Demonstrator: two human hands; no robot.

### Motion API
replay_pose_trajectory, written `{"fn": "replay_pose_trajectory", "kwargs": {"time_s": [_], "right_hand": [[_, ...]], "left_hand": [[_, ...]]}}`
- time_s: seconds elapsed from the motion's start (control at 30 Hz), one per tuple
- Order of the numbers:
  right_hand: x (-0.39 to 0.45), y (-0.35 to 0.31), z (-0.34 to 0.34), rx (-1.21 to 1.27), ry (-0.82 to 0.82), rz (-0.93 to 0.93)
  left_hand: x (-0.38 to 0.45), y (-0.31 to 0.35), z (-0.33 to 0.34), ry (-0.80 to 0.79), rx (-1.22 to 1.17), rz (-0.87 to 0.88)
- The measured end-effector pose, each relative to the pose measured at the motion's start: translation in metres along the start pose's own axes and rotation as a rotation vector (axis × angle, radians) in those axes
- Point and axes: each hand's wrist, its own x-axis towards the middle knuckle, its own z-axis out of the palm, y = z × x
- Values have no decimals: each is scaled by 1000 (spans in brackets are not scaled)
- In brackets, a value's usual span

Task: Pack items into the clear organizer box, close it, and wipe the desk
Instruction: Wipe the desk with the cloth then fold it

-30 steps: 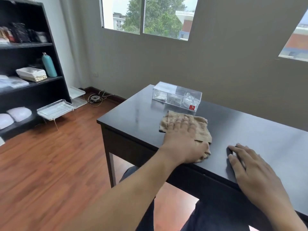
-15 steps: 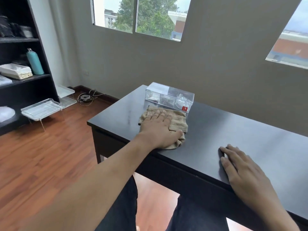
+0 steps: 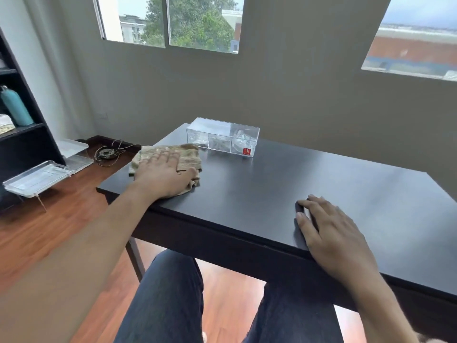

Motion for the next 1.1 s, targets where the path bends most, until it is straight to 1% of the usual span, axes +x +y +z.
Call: {"fn": "replay_pose_trajectory", "kwargs": {"time_s": [0.13,0.27,0.4,0.47,0.53,0.63,0.73,0.87,1.1], "right_hand": [[0,0,1,2,3,2],[0,-6,-1,17,15,26],[0,-8,-2,13,6,38],[1,-8,-3,12,-5,42],[0,-9,-4,28,-1,47],[-1,-11,-4,35,6,48],[-1,-10,-4,27,9,42],[-2,-9,-3,34,20,37],[-2,-7,-2,21,24,29]], "left_hand": [[-3,9,-1,-31,37,-12],[-27,47,0,-16,56,2],[-54,105,8,-15,21,105],[-61,128,13,-20,-15,194],[-60,136,14,-13,-57,300],[-44,121,10,1,-88,457],[-25,95,4,-23,-90,516],[-12,63,1,-17,-80,447],[2,-17,0,-10,-35,227]]}}
